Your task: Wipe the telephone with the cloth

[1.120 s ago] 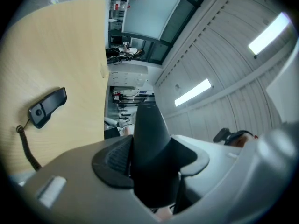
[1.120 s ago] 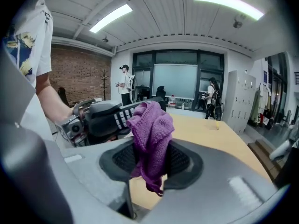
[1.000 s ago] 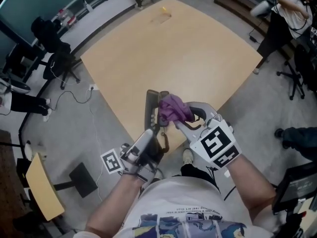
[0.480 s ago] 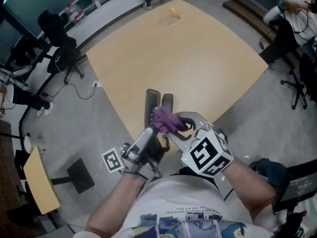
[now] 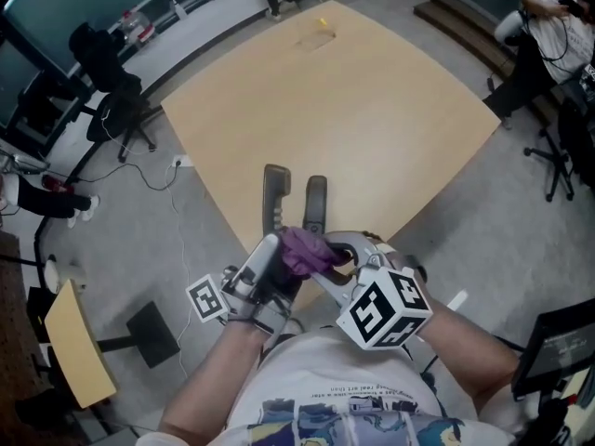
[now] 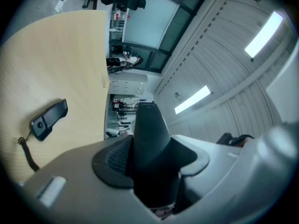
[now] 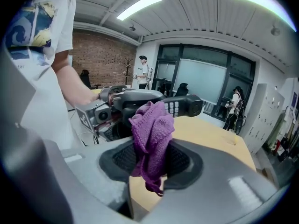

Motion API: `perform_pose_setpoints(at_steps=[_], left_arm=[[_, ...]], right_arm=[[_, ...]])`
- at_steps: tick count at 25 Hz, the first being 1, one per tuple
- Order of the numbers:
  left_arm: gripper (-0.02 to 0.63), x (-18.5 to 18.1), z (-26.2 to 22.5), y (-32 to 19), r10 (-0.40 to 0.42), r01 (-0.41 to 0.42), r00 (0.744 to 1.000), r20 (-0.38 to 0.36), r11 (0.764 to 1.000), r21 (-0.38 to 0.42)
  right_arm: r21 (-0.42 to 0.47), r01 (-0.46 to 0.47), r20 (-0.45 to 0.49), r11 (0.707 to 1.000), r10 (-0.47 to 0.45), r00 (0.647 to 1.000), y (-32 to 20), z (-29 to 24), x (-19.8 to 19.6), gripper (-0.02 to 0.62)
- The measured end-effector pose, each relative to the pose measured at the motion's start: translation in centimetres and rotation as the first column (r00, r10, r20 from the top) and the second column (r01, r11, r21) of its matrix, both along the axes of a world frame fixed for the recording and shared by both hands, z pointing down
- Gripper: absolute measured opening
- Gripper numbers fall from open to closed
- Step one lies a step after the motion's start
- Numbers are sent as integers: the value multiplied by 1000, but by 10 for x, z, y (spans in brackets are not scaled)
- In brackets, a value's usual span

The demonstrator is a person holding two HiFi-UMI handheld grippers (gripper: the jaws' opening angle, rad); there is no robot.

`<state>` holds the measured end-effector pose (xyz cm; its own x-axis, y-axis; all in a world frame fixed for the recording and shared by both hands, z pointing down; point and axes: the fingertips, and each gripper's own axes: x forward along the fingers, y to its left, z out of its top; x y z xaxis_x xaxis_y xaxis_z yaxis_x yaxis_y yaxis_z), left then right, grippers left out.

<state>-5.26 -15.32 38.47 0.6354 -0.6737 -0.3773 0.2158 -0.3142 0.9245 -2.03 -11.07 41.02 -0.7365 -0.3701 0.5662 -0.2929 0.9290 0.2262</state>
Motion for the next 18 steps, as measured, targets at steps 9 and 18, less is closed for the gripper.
perform_pose_setpoints(at_steps=[9,18], left_arm=[[253,-7,-6,5,57,-56,998,-27,998,24],[253,-4,-7,14,112,-111,993,-47,993,31]], right_arm=[[-1,-45,-24,999,45,999,3,4,5,137],[35,-222,14,975,221,975,-45,-10,17,137]])
